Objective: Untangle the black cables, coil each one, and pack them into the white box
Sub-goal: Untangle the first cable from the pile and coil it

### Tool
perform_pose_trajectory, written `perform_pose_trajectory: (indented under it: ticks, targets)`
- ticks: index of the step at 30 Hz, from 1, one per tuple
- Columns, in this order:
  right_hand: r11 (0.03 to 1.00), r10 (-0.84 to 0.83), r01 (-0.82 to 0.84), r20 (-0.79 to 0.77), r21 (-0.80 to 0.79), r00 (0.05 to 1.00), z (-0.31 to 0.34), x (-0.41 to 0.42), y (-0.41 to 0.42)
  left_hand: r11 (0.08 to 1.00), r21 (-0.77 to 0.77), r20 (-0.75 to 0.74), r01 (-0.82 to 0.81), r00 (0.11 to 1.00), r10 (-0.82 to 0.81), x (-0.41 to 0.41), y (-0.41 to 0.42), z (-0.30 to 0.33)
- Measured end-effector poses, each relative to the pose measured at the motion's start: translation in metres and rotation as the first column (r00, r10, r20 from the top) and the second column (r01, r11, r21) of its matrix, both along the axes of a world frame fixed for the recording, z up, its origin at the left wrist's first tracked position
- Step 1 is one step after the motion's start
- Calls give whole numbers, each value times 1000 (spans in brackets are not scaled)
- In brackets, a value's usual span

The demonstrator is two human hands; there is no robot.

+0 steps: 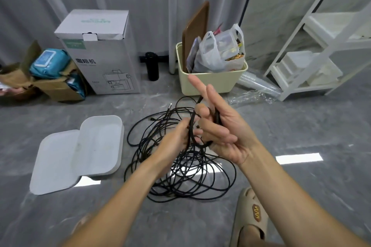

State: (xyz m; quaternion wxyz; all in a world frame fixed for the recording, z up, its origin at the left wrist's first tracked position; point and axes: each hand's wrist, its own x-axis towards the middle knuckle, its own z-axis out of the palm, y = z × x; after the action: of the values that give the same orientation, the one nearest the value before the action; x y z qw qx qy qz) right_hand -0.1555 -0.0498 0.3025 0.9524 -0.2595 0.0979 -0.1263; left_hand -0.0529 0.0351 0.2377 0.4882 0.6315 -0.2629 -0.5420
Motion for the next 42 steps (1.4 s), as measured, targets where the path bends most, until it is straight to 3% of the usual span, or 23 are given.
perform_pose_trajectory:
  ticks: [3,5,9,11,16,19,21,23,26,29,31,33,35,39,42]
  targets:
    - [975,-208,195,-126,-107,970,9,4,-1,985,97,108,140,983,-150,-10,3,-2]
    - [936,-319,285,-150,-207,936,6,8,0,966,144,274,214,929,-247,-14,4,1]
    - [795,-449,228,-294,-562,844,-5,13,5,940,215,645,266,684,-341,-7,13,18]
    - [769,-456,171,-340,-616,823,-9,14,10,920,272,744,283,544,-388,-1,20,26]
    - [772,-434,111,-391,-626,812,-19,16,23,853,381,749,356,422,-511,13,40,44]
    - [743,-496,174,-357,-647,791,-20,15,24,726,552,683,411,277,-676,11,44,44]
    - [797,-502,297,-302,-527,811,-15,14,19,637,630,609,444,227,-760,4,43,39]
    - [847,-500,409,-251,-338,829,-8,14,15,637,612,597,468,256,-761,-2,40,40]
    - [840,-541,499,-272,-213,796,-3,8,8,710,523,653,471,314,-689,-5,36,49]
    - [817,-570,564,-320,-119,757,0,2,-5,748,515,730,419,242,-639,-1,38,46]
    - [835,-519,550,-318,7,793,3,-5,-14,735,577,723,355,197,-662,7,42,39]
    - [893,-356,397,-208,213,911,3,-13,-19,736,622,688,268,261,-677,20,46,31]
    - [927,-152,149,-19,344,988,0,-17,-18,790,596,694,142,404,-596,36,49,21]
    - [965,63,-91,119,245,991,0,-20,-9,907,406,749,-110,608,-262,55,51,14]
    - [953,159,-190,141,237,977,2,-22,-2,921,369,749,-126,627,-214,59,47,18]
